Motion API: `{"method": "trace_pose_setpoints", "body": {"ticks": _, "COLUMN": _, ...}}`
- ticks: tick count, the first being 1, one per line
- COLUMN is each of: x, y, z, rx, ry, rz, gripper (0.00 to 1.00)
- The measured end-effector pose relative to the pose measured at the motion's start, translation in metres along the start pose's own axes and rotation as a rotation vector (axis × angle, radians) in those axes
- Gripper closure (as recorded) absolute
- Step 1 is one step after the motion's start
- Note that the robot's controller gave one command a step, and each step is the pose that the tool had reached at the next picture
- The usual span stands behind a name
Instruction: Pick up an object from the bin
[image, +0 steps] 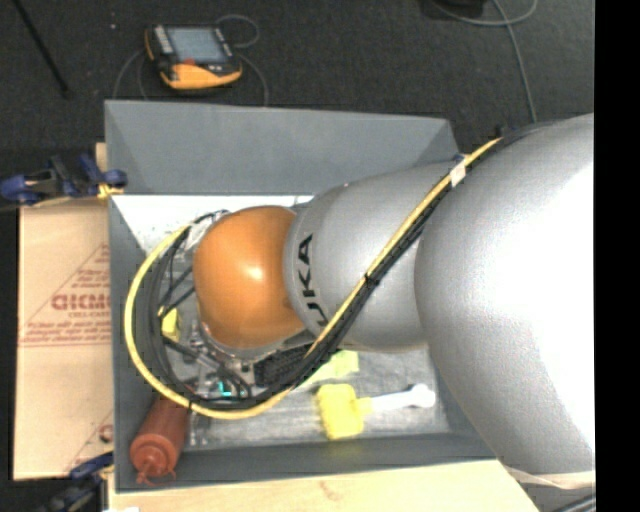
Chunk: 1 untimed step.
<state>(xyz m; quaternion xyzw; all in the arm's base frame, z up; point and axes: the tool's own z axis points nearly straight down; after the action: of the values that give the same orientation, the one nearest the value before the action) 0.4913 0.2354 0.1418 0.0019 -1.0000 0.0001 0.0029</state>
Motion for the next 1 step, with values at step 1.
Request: {"method": "trace_pose_setpoints", "body": {"ticks": 1, "x": -0.0024, "y": -0.0009, "z": -0.0041, "rx": -0.002, "ry": -0.007, "rz": 0.004, "gripper": 0.00}}
